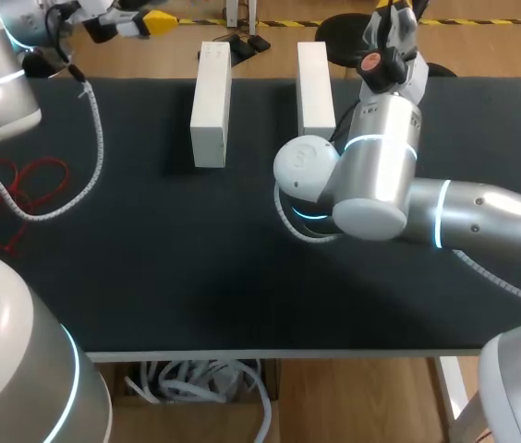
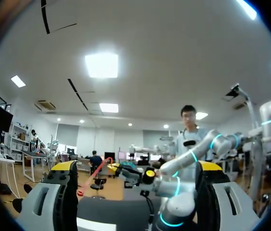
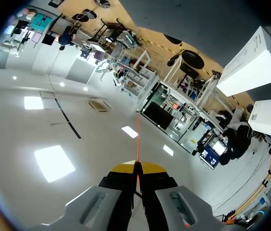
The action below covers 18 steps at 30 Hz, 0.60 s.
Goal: Grab the tape and strap the tape.
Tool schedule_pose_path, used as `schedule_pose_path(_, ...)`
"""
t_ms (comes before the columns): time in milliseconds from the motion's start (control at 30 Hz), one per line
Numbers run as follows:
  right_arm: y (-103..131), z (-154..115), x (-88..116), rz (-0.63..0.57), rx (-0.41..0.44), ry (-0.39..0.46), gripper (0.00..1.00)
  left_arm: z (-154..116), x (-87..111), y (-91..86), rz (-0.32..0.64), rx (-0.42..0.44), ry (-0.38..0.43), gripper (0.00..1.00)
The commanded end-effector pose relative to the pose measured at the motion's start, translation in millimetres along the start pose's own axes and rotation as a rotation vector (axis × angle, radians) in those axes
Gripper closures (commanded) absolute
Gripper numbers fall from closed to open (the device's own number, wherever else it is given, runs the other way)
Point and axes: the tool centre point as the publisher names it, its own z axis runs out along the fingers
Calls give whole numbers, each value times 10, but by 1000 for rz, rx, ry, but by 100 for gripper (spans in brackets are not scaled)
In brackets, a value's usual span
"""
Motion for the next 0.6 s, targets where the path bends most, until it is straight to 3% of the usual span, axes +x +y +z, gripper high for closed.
schedule_pose_path(33,-15,0,7,-2,-5,-2,100,-8,-85,5,1,1,21,0)
schedule_pose_path(467,-15,0,7,-2,-5,-2,100,28,-118,24,-5,3,29,0)
schedule_pose_path(500,-15,0,7,-2,-5,-2,100,28,-118,28,-5,4,28,17)
schedule_pose_path(533,-15,0,7,-2,-5,-2,100,27,-118,31,-6,4,28,51)
schedule_pose_path(600,-15,0,7,-2,-5,-2,100,28,-118,34,-7,3,29,58)
